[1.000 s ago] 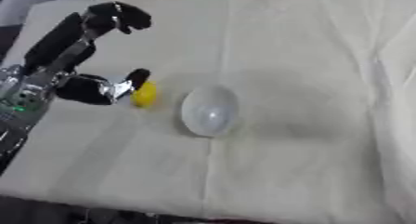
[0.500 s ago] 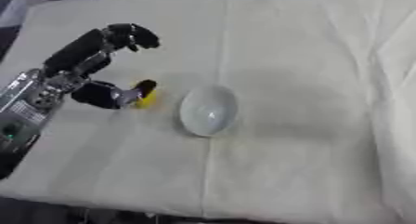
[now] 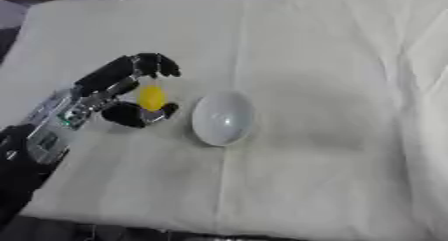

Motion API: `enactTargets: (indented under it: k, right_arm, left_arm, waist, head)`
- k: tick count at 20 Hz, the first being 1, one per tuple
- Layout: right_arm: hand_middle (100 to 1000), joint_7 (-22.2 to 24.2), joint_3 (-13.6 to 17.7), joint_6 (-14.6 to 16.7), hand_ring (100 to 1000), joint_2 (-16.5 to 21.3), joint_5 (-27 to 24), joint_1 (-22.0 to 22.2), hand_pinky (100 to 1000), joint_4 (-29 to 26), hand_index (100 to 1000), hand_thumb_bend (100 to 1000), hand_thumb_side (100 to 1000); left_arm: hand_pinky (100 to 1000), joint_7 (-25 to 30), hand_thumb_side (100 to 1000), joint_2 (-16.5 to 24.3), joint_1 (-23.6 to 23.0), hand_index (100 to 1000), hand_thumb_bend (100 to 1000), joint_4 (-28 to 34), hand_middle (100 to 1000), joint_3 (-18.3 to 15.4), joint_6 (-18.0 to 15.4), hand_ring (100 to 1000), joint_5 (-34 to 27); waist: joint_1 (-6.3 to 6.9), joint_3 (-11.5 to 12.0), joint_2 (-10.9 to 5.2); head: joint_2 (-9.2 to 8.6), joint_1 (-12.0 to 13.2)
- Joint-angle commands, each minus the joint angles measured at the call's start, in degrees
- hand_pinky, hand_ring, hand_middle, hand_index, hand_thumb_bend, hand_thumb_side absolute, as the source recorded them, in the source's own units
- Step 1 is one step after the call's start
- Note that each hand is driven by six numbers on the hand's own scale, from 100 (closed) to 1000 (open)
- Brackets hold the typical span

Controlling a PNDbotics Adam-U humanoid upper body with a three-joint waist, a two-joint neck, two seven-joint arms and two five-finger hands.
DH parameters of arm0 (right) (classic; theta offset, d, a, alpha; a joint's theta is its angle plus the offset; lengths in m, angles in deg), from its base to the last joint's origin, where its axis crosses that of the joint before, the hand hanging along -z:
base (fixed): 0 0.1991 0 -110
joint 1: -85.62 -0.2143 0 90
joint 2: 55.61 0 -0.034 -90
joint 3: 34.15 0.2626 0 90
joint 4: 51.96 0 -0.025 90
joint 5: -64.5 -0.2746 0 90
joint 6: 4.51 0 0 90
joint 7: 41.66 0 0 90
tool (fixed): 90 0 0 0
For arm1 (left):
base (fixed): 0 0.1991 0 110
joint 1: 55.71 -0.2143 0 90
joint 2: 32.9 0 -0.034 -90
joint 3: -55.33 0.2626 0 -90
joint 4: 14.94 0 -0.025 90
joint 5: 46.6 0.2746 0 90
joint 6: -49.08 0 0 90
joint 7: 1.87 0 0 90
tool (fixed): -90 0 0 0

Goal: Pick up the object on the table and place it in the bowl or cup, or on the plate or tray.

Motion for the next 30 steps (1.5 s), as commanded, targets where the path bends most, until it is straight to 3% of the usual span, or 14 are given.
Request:
enactTargets:
  k: [1,9,25,26,29,30]
  right_arm:
    - [865,0.2,0.2,0.0,798,1.1,-0.3,-0.5,718,-0.5,843,100,995]
    - [864,0.3,0.3,0.0,796,1.1,-0.6,-0.5,717,-0.5,839,100,995]
    - [859,0.4,0.4,0.1,793,1.0,-1.1,-0.5,713,-0.5,832,100,1000]
    - [858,0.4,0.4,0.1,792,1.0,-1.1,-0.5,713,-0.5,831,100,999]
    - [856,0.4,0.4,0.2,792,1.0,-1.2,-0.5,713,-0.5,829,100,999]
    - [855,0.4,0.4,0.2,791,1.0,-1.2,-0.5,713,-0.5,828,100,999]
  left_arm:
    - [600,-0.7,678,-0.1,1.1,809,217,-2.1,754,-0.5,-1.0,713,1.9]
    - [600,-2.6,673,-0.8,1.0,803,222,-5.9,753,-1.6,-2.1,713,5.6]
    - [582,-5.5,667,-0.2,-0.1,787,225,-6.9,744,-4.7,-1.3,701,10.5]
    - [390,-6.0,647,-0.2,-0.2,746,189,-6.8,718,-5.2,-1.1,623,10.9]
    - [205,-8.5,587,-0.2,-0.6,726,137,-6.1,664,-6.8,0.2,512,12.5]
    - [129,-9.4,527,-0.2,-0.6,727,103,-6.0,632,-7.1,0.7,469,13.0]
  waist:
    - [-0.1,0.0,-0.54]
    - [0.01,0.0,-0.39]
    - [-0.8,0.3,-0.1]
    - [-0.88,0.4,-0.09]
    - [-1.08,0.4,-0.08]
    - [-1.12,0.5,-0.08]
  head:
    - [-0.26,-0.3]
    - [-0.26,-0.5]
    - [-0.26,-0.3]
    - [-0.26,-0.3]
    - [-0.26,-0.3]
    - [-0.26,-0.3]
